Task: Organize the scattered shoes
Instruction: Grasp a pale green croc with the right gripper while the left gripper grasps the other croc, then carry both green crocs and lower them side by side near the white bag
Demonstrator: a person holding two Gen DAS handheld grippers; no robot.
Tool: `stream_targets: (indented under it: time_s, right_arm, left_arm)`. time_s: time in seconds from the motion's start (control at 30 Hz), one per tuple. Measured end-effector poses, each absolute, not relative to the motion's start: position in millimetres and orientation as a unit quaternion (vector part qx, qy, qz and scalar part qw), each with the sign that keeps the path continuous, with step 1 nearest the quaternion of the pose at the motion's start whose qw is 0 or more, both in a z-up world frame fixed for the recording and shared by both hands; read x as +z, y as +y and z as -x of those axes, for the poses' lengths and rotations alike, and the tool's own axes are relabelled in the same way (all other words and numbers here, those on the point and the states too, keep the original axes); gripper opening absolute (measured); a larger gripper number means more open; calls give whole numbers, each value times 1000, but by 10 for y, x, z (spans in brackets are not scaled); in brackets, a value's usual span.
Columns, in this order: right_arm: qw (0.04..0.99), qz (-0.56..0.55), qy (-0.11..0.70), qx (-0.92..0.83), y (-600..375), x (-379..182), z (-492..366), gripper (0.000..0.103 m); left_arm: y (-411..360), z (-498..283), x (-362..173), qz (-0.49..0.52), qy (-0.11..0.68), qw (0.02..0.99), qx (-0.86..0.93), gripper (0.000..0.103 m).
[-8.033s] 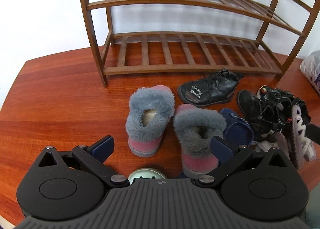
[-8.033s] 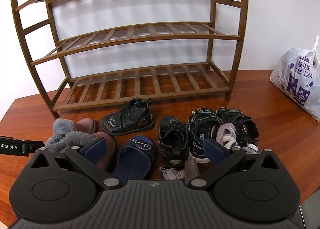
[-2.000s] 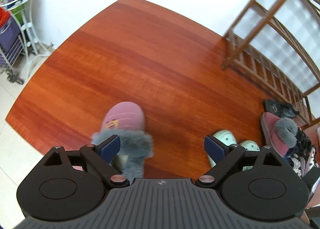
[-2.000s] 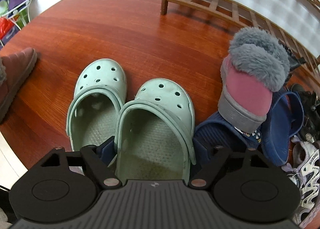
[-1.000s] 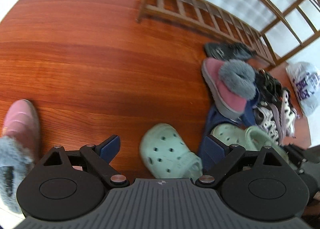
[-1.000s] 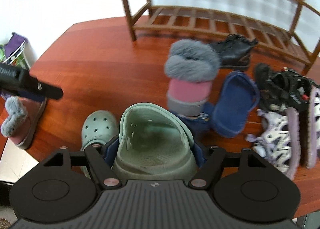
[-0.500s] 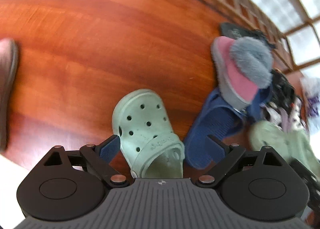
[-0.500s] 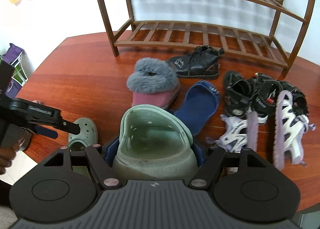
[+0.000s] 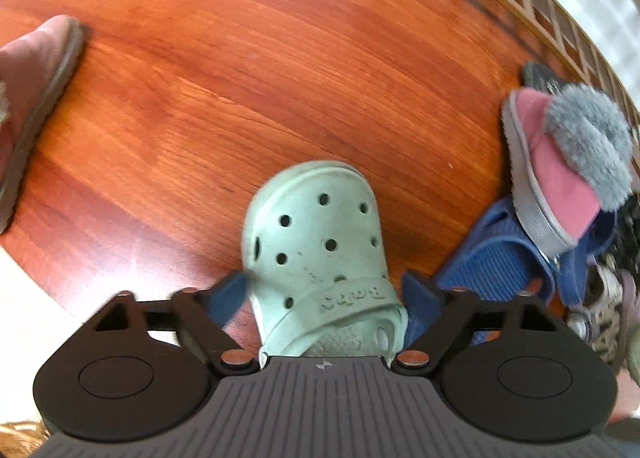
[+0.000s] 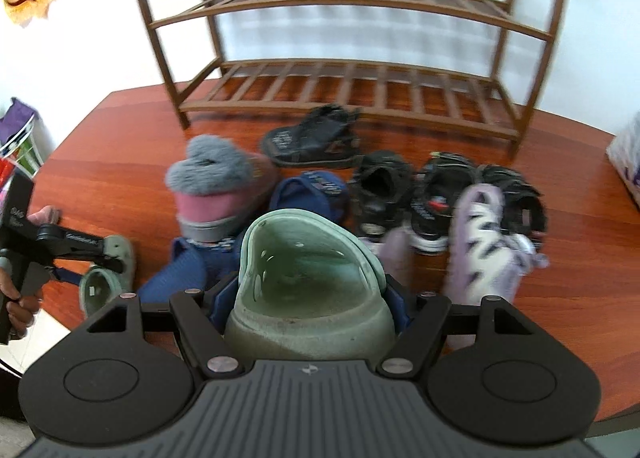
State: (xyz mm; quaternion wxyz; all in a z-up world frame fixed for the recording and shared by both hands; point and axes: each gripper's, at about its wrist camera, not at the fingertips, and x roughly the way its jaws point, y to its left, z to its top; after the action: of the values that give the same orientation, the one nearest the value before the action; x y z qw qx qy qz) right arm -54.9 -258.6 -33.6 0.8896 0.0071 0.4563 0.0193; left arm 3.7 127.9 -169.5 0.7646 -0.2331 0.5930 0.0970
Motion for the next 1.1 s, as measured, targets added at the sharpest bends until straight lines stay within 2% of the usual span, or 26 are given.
stream_targets:
  time_s: [0.2,0.33,0.5,0.63,0.7,0.73,0.77,0.83,1.1]
  right_arm:
    - [895,-15,446,-9,-3139,-176,713,77]
    - [897,-19,440,-43,-3480,-70,831,77]
    - [897,-29,433,-86,-3737,-30,928,77]
    - [894,-33,432,-112,-3800,-45,969,77]
    - [893,-35,431,-124,-3832,-53,990,77]
    - [892,-36,431,-131,-3848,-56,1000,77]
    - [891,-37,430,-137,-3864,-60,1010,77]
    - [890,-38,429,-150,-3895,-68,1031,77]
    - [882,-46,425,-200,-4022,-97,1114,77]
  left_arm:
    - [1201,3,-1594,229,581,772,119,69]
    - [1074,21,-1431,206,571,786,115,56]
    - [1047,-24,-1435,206,580,782,102,54]
    - [1059,-45,-1414,204,584,780,91,58]
    - [1086,-56,-1434,209,589,775,90,63]
    - [1098,-67,-1455,211,594,771,92,70]
    - [1096,-74,-1477,210,598,768,93,72]
    - [1098,-102,-1532,215,604,762,88,73]
    - [1030,-187,-1744,191,631,749,65,87]
